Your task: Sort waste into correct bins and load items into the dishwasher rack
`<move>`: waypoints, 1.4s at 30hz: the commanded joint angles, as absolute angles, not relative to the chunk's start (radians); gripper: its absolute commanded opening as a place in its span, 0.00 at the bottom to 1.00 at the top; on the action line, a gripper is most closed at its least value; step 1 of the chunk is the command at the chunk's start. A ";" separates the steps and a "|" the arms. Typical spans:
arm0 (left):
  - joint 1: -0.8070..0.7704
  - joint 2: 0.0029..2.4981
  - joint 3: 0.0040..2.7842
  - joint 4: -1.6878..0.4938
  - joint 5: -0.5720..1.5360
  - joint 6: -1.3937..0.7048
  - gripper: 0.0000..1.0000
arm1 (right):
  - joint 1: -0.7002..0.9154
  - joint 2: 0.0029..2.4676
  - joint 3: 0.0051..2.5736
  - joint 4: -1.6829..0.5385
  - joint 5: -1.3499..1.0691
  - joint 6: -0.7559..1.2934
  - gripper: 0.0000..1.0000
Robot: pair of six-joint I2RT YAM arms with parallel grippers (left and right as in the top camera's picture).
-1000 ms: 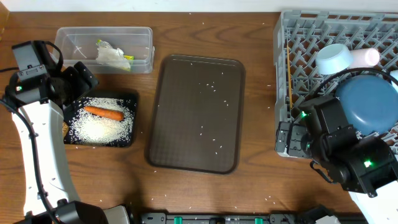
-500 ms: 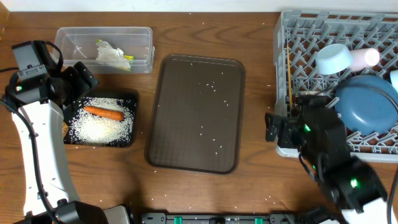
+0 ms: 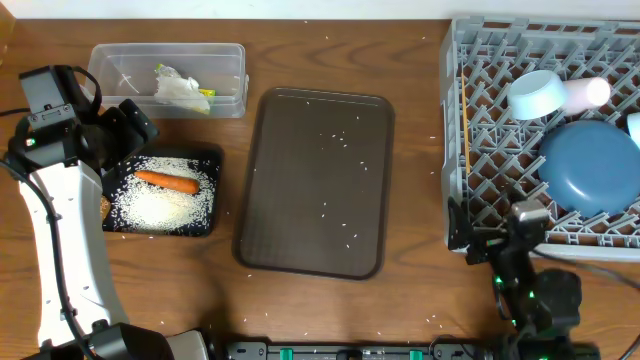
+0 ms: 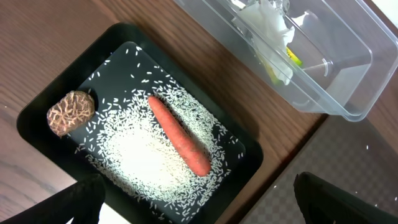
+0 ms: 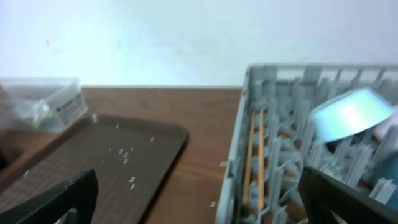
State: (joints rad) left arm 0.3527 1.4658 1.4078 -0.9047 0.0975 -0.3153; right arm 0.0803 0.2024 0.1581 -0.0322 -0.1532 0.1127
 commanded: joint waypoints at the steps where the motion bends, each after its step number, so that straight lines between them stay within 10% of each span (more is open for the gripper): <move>1: 0.357 1.459 1.422 -0.905 0.093 -0.320 0.98 | 0.022 0.120 0.085 0.025 -0.230 0.089 0.99; 42: 0.357 1.459 1.422 -0.905 0.093 -0.320 0.98 | 0.003 0.005 0.006 -0.066 -0.112 0.088 0.99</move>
